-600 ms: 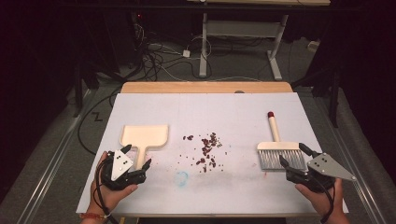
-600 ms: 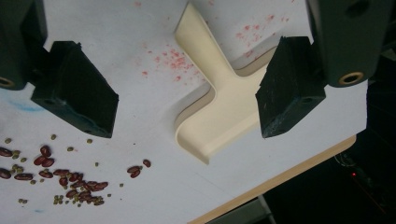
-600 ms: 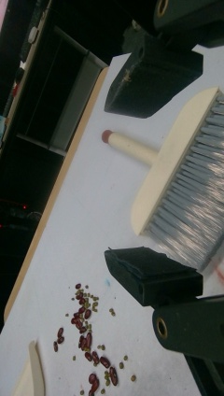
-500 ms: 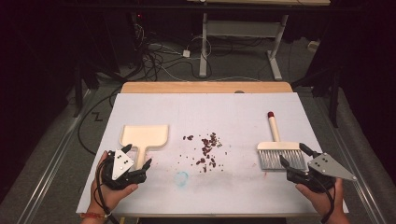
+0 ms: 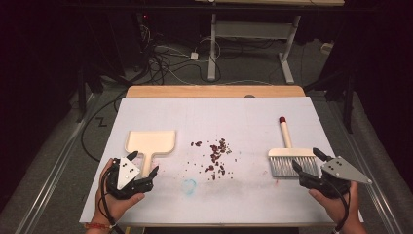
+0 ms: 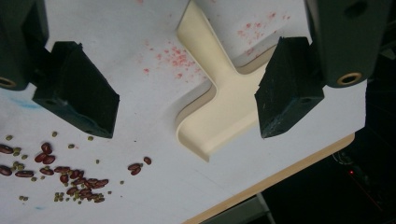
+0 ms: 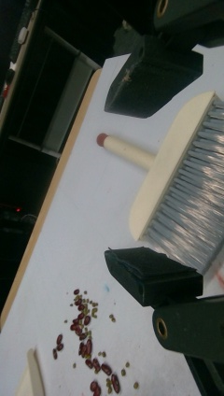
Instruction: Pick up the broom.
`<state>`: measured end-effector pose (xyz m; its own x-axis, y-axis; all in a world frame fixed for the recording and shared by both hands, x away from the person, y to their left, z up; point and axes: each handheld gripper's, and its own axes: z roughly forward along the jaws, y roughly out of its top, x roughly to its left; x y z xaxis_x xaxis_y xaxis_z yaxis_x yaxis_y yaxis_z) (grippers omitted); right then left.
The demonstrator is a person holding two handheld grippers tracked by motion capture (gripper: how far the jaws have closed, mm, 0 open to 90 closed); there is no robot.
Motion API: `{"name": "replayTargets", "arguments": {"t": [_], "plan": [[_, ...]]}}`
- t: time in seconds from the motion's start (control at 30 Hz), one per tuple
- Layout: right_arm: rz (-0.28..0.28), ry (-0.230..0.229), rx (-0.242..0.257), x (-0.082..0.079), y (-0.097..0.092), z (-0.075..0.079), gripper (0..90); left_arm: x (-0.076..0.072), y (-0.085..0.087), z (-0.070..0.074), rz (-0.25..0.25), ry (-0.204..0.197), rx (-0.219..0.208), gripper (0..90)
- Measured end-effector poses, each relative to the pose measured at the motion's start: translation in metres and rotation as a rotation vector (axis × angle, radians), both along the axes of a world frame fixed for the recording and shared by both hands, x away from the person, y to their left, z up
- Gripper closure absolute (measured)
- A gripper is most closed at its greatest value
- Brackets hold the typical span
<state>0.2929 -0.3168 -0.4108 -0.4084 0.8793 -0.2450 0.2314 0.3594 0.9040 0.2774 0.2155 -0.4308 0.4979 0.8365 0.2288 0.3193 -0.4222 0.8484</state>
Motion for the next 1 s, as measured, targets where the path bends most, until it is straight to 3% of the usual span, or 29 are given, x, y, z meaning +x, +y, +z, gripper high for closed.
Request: {"name": "replayTargets", "arguments": {"t": [0.1, 0.17, 0.2, 0.23, 0.3, 0.37, 0.43, 0.47, 0.5, 0.53, 0.6, 0.63, 0.67, 0.7, 0.77, 0.8, 0.83, 1.0], "plan": [[-0.033, 0.051, 0.001, 0.010, 0.000, 0.007, 26.0, -0.001, 0.001, 0.000, 0.002, 0.004, -0.009, 21.0], [-0.045, 0.123, 0.014, 0.022, -0.001, 0.014, 28.4, -0.002, 0.000, 0.000, -0.004, 0.005, -0.008, 21.1], [-0.045, 0.123, 0.014, 0.022, -0.001, 0.014, 28.4, -0.002, 0.000, 0.000, -0.005, 0.005, -0.005, 21.1], [-0.054, 0.155, 0.038, 0.029, -0.003, 0.019, 29.4, -0.002, 0.000, -0.001, -0.008, 0.006, -0.004, 21.1], [-0.059, 0.235, 0.079, 0.047, -0.006, 0.028, 29.9, -0.002, 0.000, -0.001, -0.014, 0.007, -0.003, 21.1], [-0.069, 0.280, 0.083, 0.065, -0.006, 0.035, 31.9, -0.001, -0.001, -0.001, -0.013, 0.009, -0.005, 21.1], [-0.105, 0.341, 0.058, 0.092, -0.001, 0.043, 32.3, -0.001, 0.000, -0.001, -0.014, 0.010, -0.007, 21.1], [-0.105, 0.341, 0.058, 0.092, -0.001, 0.043, 32.3, -0.001, 0.000, -0.001, -0.014, 0.009, -0.004, 21.1], [-0.123, 0.379, 0.042, 0.111, 0.002, 0.045, 32.5, -0.001, 0.001, -0.001, -0.013, 0.009, -0.003, 21.1], [-0.132, 0.402, 0.042, 0.117, 0.004, 0.045, 32.4, -0.001, 0.001, -0.001, -0.013, 0.009, -0.004, 21.1], [-0.154, 0.465, 0.036, 0.137, 0.005, 0.040, 32.6, -0.002, 0.001, 0.000, -0.010, 0.010, -0.006, 21.2], [-0.154, 0.465, 0.036, 0.137, 0.005, 0.040, 32.6, -0.002, 0.001, 0.000, -0.010, 0.010, -0.007, 21.2], [-0.167, 0.495, 0.036, 0.143, 0.006, 0.037, 32.8, -0.002, 0.001, 0.000, -0.010, 0.011, -0.005, 21.2], [-0.198, 0.552, 0.024, 0.159, 0.006, 0.026, 33.8, -0.003, 0.001, -0.001, -0.012, 0.013, -0.002, 21.1], [-0.211, 0.609, 0.016, 0.169, 0.008, 0.016, 35.4, -0.003, 0.001, -0.001, -0.011, 0.013, 0.008, 21.1], [-0.211, 0.609, 0.016, 0.169, 0.008, 0.016, 35.4, -0.003, 0.001, -0.001, -0.011, 0.013, 0.008, 21.1], [-0.225, 0.657, -0.029, 0.178, 0.013, 0.005, 39.3, -0.003, 0.001, -0.002, -0.012, 0.015, 0.016, 21.1], [-0.247, 0.716, -0.086, 0.190, 0.025, -0.010, 48.0, -0.003, 0.002, -0.003, -0.014, 0.016, 0.024, 21.2]]}}
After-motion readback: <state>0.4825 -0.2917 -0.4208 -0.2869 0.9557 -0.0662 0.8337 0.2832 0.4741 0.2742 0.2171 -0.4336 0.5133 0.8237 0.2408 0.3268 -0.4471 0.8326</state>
